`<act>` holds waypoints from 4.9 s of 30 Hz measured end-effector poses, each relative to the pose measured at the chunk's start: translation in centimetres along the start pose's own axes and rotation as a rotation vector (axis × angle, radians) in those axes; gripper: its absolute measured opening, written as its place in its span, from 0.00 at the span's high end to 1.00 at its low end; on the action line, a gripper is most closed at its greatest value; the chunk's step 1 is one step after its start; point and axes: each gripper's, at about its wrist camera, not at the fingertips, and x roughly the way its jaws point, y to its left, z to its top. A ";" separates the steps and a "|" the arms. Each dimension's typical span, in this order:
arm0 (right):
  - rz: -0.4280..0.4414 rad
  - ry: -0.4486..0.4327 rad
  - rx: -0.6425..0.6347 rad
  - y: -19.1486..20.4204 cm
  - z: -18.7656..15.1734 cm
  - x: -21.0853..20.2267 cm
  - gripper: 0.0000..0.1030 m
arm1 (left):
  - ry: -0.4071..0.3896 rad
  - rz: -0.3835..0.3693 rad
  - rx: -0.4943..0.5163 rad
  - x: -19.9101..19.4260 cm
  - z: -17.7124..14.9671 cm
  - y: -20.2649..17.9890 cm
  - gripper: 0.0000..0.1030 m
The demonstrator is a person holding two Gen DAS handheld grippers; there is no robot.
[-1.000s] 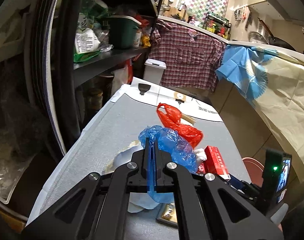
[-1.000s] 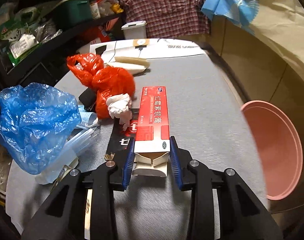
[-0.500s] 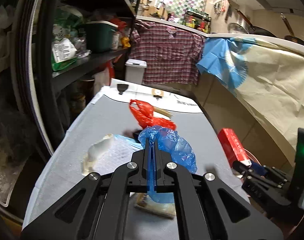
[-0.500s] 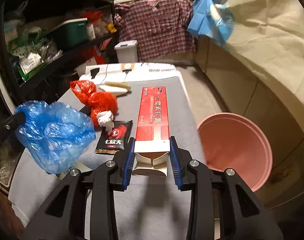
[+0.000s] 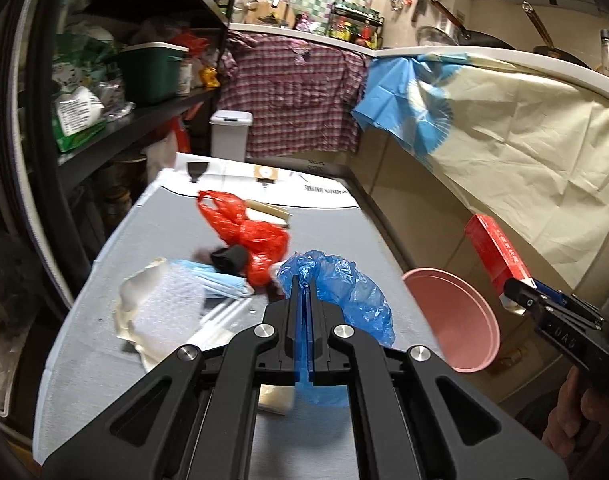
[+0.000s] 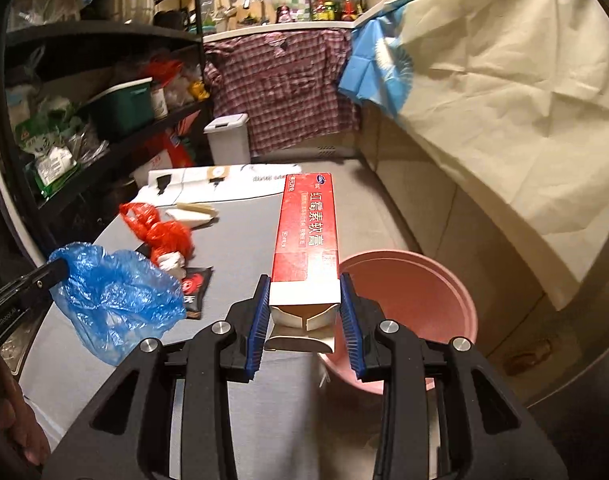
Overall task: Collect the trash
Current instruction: 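Carry both items over the pink bucket and open both tools to drop them, then grasp the bubble wrap with the left tool while the right tool grasps the white tissue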
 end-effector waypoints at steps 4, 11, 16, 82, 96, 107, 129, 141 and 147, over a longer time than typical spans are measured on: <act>-0.027 -0.015 0.017 -2.5 0.3 -0.5 0.67 | 0.010 -0.027 0.005 0.7 0.6 -1.6 0.99; -0.066 -0.005 0.079 -7.3 0.6 0.5 0.67 | 0.024 -0.067 0.017 3.0 1.9 -4.6 0.99; -0.086 0.006 0.109 -9.5 0.6 1.8 0.67 | 0.047 -0.102 0.031 5.4 2.4 -7.2 0.99; -0.122 -0.021 0.071 -10.9 -0.3 4.8 0.53 | 0.132 -0.202 0.198 6.3 2.6 -8.7 0.64; 0.099 -0.051 0.043 -2.7 0.0 2.3 0.79 | 0.066 -0.058 0.091 -0.9 3.7 4.4 0.64; 0.272 0.008 -0.018 6.7 0.2 7.0 0.86 | 0.124 0.046 -0.051 0.8 0.4 9.8 0.69; 0.398 0.194 -0.083 15.2 -0.2 18.5 0.78 | 0.212 0.169 -0.054 6.8 -0.9 12.6 0.69; 0.392 0.208 -0.110 15.4 -0.7 18.8 0.93 | 0.262 0.157 -0.056 7.9 -1.4 12.6 0.81; 0.387 0.177 -0.120 15.0 -0.3 17.7 0.95 | 0.243 0.165 -0.024 7.3 -1.2 12.0 0.88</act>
